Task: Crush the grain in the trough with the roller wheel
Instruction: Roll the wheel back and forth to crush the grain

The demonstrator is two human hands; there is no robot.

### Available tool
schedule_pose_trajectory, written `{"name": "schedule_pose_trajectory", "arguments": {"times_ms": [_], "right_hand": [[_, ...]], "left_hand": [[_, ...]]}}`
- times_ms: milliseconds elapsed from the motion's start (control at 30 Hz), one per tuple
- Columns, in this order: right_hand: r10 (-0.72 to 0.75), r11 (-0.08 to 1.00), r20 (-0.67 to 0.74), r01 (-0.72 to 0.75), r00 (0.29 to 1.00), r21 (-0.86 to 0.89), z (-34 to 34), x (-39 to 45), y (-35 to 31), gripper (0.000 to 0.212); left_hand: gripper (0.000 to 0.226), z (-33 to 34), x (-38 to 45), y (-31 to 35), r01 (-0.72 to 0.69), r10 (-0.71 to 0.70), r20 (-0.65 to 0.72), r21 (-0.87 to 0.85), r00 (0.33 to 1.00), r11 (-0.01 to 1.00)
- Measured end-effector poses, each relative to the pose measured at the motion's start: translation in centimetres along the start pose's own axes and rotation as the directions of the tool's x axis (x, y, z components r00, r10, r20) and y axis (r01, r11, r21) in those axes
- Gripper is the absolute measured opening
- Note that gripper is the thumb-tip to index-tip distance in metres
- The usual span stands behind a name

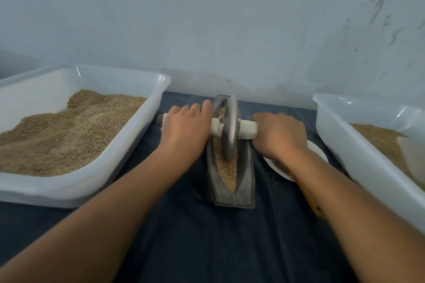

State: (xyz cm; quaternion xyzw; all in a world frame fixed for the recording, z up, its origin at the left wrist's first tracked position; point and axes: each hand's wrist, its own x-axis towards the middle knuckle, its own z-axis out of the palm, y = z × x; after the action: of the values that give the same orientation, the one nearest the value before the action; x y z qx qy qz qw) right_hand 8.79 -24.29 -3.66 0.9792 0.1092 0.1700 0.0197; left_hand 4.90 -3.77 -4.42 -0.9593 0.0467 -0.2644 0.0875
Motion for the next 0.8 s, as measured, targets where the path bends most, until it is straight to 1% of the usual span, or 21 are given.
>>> {"name": "schedule_pose_trajectory", "arguments": {"times_ms": [100,200,333,400,500,567,600,667,800], "right_hand": [[-0.017,1.000,-0.123,0.015,0.992,-0.017,-0.1,-2.1,-0.4,0.013],[-0.062,0.998,-0.253,0.062,0.966,-0.005,-0.1,-4.4,-0.3,0.018],[-0.094,0.988,-0.367,0.132,0.925,0.080,-0.4,-6.7,0.0,0.021],[-0.111,0.986,-0.443,0.153,0.889,0.059,-0.7,-7.3,-0.1,0.022],[-0.105,0.990,-0.508,0.140,0.855,0.032,-1.0,-7.3,-0.6,0.023],[-0.097,0.992,-0.510,0.124,0.855,0.018,-0.9,-6.9,-0.8,0.023],[-0.097,0.993,-0.492,0.115,0.865,0.007,-0.8,-6.7,-0.8,0.023],[-0.097,0.995,-0.439,0.099,0.893,-0.019,-0.4,-6.1,-0.6,0.023],[-0.074,0.997,-0.297,0.059,0.952,-0.057,0.4,-4.5,0.0,0.020]], "left_hand": [[0.088,-0.6,-2.0,0.2,-0.008,0.008,-0.006,0.003,1.000,1.000],[0.098,-1.6,-3.1,0.4,-0.057,0.056,0.004,0.024,0.998,0.998],[0.098,-2.9,-4.2,0.7,-0.087,0.087,0.003,0.020,0.996,0.996],[0.095,-3.1,-4.8,0.4,-0.089,0.089,-0.004,0.020,0.996,0.996],[0.094,-3.0,-5.8,0.1,-0.074,0.074,-0.017,0.019,0.997,0.997],[0.095,-2.8,-5.6,-0.1,-0.078,0.078,-0.007,0.020,0.997,0.997],[0.095,-2.7,-5.2,-0.3,-0.082,0.082,0.013,0.015,0.997,0.996],[0.094,-2.5,-4.1,-0.3,-0.088,0.088,0.052,0.002,0.995,0.996],[0.082,-1.9,-2.1,0.0,-0.071,0.069,0.062,0.019,0.996,0.997]]}}
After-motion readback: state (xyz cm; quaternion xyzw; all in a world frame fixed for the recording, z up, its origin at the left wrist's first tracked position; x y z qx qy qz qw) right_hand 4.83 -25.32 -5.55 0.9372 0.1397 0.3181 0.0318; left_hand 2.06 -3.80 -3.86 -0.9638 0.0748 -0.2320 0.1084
